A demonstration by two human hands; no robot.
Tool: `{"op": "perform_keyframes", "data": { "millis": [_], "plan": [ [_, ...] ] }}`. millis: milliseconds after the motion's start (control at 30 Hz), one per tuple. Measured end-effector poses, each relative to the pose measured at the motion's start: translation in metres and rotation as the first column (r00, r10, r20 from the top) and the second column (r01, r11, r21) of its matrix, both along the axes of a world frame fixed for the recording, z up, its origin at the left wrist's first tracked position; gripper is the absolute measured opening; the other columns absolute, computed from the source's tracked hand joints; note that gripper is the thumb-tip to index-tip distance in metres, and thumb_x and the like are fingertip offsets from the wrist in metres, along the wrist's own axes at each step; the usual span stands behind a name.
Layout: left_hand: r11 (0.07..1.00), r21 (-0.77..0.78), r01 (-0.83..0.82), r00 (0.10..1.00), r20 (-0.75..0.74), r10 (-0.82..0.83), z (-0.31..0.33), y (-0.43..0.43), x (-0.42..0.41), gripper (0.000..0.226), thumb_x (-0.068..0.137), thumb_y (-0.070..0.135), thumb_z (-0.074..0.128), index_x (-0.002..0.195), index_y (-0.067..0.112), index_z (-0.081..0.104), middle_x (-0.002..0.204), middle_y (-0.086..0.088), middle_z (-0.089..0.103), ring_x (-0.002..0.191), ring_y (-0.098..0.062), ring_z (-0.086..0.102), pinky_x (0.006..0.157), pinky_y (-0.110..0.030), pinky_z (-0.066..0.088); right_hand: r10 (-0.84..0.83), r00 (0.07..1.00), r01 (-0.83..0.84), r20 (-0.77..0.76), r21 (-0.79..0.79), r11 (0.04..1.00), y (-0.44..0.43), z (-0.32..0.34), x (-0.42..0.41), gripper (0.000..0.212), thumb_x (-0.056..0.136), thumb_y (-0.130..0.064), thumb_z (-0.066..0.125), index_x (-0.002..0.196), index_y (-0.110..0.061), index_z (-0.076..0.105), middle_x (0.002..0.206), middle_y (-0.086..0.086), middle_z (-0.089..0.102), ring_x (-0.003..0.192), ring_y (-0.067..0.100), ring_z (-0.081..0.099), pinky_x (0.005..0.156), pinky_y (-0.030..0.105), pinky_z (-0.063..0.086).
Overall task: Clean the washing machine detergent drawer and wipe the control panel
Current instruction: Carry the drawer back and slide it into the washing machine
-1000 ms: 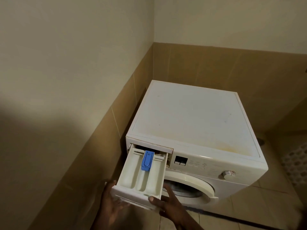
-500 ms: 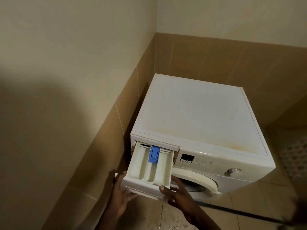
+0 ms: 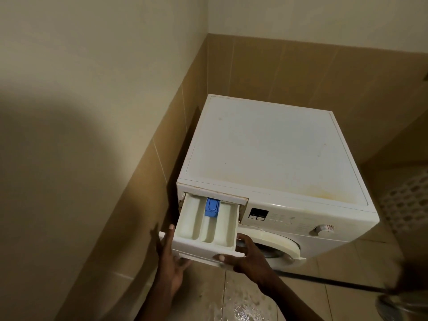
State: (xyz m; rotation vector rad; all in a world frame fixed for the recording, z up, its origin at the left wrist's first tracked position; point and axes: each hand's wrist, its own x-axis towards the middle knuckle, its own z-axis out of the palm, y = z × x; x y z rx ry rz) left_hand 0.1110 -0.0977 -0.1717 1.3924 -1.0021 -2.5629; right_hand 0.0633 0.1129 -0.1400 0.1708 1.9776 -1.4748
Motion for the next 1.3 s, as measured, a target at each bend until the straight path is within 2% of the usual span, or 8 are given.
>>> {"op": "perform_keyframes", "data": {
  "millis": [267,433,533,633,800,967,1200,1300],
  "plan": [
    [0.998,-0.039,-0.054,0.999,-0.001,0.054,0.004,0.010,-0.018,0.107,0.048,0.060,0.084,0.142,0.038,0.038,0.131,-0.014,0.055,0.117,-0.037,0.056,0.089,-0.060,0.053,-0.039,0.995,0.047,-0.093,0.086,0.995,-0.005,0.004,-0.010,0.062,0.068,-0.045,0.083,0.117,-0.023,0.052,0.115,0.000,0.065,0.095,0.012,0.064,0.068,0.018,0.053],
    [0.996,0.006,-0.086,0.996,-0.001,0.086,0.005,0.009,-0.022,0.108,0.049,0.056,0.089,0.141,0.043,0.035,0.135,-0.014,0.052,0.120,-0.039,0.054,0.088,-0.066,0.051,0.093,0.951,0.021,-0.295,0.361,0.932,-0.007,0.017,-0.025,0.089,0.055,-0.053,0.088,0.124,-0.017,0.045,0.112,-0.006,0.053,0.101,0.013,0.055,0.070,0.014,0.043],
    [0.995,0.032,-0.091,0.995,-0.026,0.092,0.005,0.015,-0.023,0.094,0.067,0.052,0.079,0.145,0.036,0.030,0.137,-0.015,0.050,0.124,-0.038,0.051,0.094,-0.065,0.048,0.282,0.765,0.095,-0.579,0.535,0.839,-0.003,0.020,-0.032,0.114,0.043,-0.068,0.083,0.135,-0.018,0.039,0.133,0.000,0.042,0.121,0.019,0.042,0.096,0.028,0.043],
    [0.999,0.042,-0.026,1.000,-0.015,0.027,0.008,0.029,-0.025,0.108,0.054,0.061,0.079,0.147,0.032,0.030,0.136,-0.015,0.053,0.123,-0.039,0.052,0.097,-0.073,0.039,0.483,0.695,0.010,-0.533,0.679,0.734,-0.001,0.023,-0.047,0.142,0.044,-0.082,0.072,0.153,-0.021,0.005,0.161,0.005,0.005,0.148,0.027,0.007,0.120,0.044,0.018],
    [0.997,0.053,-0.047,0.999,0.007,0.047,0.011,0.040,-0.029,0.102,0.058,0.051,0.077,0.145,0.032,0.028,0.134,-0.018,0.052,0.122,-0.041,0.052,0.096,-0.076,0.037,0.687,0.594,-0.102,-0.419,0.808,0.580,-0.002,0.024,-0.067,0.145,0.050,-0.087,0.063,0.152,-0.021,-0.017,0.159,0.004,-0.026,0.147,0.024,-0.023,0.121,0.048,-0.006],
    [0.999,0.047,0.004,0.997,-0.075,-0.001,0.015,0.038,-0.041,0.066,0.086,0.032,0.067,0.143,0.025,0.036,0.121,-0.015,0.061,0.108,-0.031,0.060,0.097,-0.068,0.041,0.649,0.631,-0.097,-0.425,0.786,0.610,-0.004,0.024,-0.083,0.134,0.061,-0.081,0.064,0.154,-0.018,-0.009,0.163,0.002,-0.011,0.150,0.019,-0.012,0.121,0.047,-0.004],
    [0.999,0.031,0.043,0.999,-0.031,-0.042,0.021,0.037,-0.064,0.060,0.085,0.031,0.070,0.136,0.026,0.039,0.113,-0.014,0.063,0.102,-0.033,0.061,0.095,-0.068,0.044,0.644,0.545,0.045,-0.537,0.786,0.617,-0.006,0.025,-0.096,0.119,0.051,-0.082,0.067,0.146,-0.019,0.033,0.148,0.004,0.036,0.134,0.026,0.037,0.112,0.043,0.030],
    [0.996,0.055,0.065,0.998,-0.029,-0.063,0.019,0.033,-0.076,0.067,0.082,0.032,0.074,0.138,0.026,0.038,0.120,-0.017,0.062,0.108,-0.036,0.061,0.094,-0.071,0.044,0.638,0.547,0.061,-0.542,0.786,0.615,-0.008,0.025,-0.103,0.111,0.055,-0.079,0.069,0.144,-0.021,0.035,0.148,0.002,0.036,0.134,0.024,0.036,0.110,0.040,0.030]
  ]
}}
